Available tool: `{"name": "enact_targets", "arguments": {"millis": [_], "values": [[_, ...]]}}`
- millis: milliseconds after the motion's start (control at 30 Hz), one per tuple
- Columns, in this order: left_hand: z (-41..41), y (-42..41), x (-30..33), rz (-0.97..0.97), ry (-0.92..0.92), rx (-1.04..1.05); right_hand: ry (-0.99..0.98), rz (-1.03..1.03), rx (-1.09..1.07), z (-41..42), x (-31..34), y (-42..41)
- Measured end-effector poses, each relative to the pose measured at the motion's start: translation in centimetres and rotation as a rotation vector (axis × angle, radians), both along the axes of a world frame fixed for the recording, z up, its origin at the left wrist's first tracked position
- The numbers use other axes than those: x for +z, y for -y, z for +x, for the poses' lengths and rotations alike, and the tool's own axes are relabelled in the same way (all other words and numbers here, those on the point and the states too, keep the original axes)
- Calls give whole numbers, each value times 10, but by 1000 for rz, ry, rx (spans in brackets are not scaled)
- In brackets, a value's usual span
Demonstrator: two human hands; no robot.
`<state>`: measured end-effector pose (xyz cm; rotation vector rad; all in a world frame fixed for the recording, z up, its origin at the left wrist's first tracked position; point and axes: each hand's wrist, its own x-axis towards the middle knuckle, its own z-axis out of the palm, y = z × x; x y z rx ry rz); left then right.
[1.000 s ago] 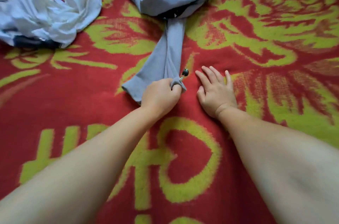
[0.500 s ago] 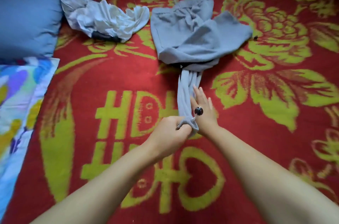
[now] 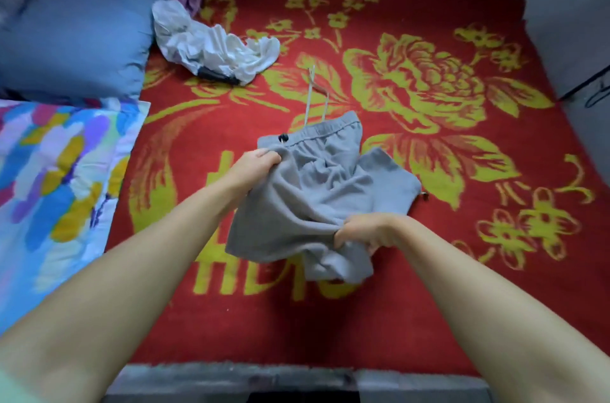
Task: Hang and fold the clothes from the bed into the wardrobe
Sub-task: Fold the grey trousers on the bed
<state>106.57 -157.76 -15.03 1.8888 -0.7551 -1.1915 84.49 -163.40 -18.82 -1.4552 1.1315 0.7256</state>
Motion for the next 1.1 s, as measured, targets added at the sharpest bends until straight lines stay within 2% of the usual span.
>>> {"name": "enact_targets", "arguments": {"millis": [67, 133, 200, 267, 367, 467, 533, 567, 700, 800, 867, 900, 967, 1033, 1100], "values": [[-1, -8, -26, 142, -23, -73, -38, 32, 8, -14, -8, -8], [0, -15, -55, 230, 7, -107, -53, -65, 90, -25, -20, -8], [5, -17, -87, 347, 163, -147, -29, -157, 112, -30, -42, -7], [10, -19, -113, 476, 326, -190, 5, -239, 42, -30, -62, -3], [18, -7, -151, 655, 433, -268, 35, -354, -75, -18, -90, 19], [22, 29, -185, 589, 589, -349, 49, -430, -151, -1, -118, 46], [28, 56, -204, 499, 691, -288, 72, -477, -122, 11, -137, 57], [34, 68, -216, 500, 680, -203, 90, -492, -112, 18, -148, 62], [54, 88, -263, 584, 309, 343, 133, -525, -170, 28, -182, 71], [49, 86, -272, 382, 116, 449, 149, -531, -227, 24, -187, 67], [33, 79, -258, 197, 14, 410, 200, -549, -320, 25, -179, 63], [21, 73, -246, 110, -3, 363, 275, -486, -444, 28, -171, 62], [-8, 60, -210, -21, -48, 194, 444, -189, -698, 43, -143, 63], [-41, 46, -175, -79, -110, -42, 472, -32, -684, 60, -115, 68], [-63, 32, -143, -90, -201, -210, 390, -140, -547, 69, -90, 69]]}}
